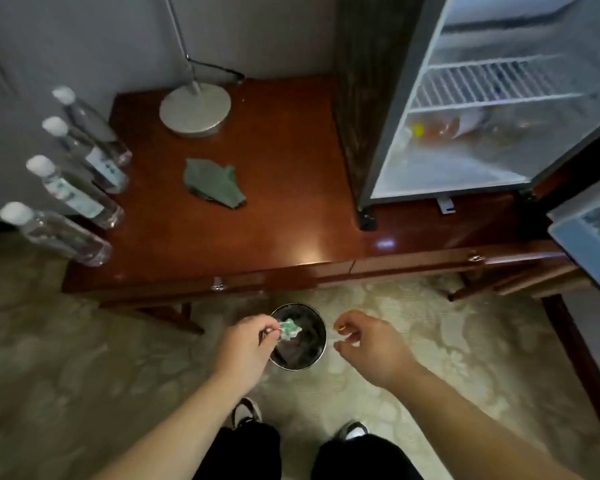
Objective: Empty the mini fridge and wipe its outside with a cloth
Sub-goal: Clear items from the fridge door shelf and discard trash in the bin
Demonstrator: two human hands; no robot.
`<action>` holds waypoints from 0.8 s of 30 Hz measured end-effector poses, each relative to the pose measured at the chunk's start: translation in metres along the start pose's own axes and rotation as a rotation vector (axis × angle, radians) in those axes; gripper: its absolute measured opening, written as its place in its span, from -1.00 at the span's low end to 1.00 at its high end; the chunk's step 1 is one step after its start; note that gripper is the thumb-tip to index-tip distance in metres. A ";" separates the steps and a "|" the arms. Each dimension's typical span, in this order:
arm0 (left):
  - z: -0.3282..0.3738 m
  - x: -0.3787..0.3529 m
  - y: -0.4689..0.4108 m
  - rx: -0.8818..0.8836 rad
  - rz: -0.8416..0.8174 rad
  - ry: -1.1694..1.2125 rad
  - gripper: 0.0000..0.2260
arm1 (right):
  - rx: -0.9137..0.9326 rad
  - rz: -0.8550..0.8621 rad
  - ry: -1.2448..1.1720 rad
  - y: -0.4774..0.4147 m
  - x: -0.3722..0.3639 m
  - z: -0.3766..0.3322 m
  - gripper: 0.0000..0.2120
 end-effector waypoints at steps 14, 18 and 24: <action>-0.233 -0.255 -0.143 0.076 -0.263 -0.096 -0.72 | -0.115 -0.241 0.169 -0.201 -0.273 0.184 -0.52; -0.212 -0.228 -0.122 0.074 -0.261 -0.100 -0.60 | -0.131 -0.182 0.165 -0.168 -0.233 0.164 -0.45; -0.088 -0.074 -0.031 -0.002 -0.247 -0.081 -0.56 | -0.105 -0.059 0.106 -0.040 -0.080 0.038 -0.48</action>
Point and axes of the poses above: each hand's wrist, its own y-axis away from the middle knuckle, its own x-axis out of the back of the hand, z = x × y, the point moved 8 cm from there along -y, towards the middle knuckle, and after that the axes turned 5 degrees about x, right-handed, at the moved point
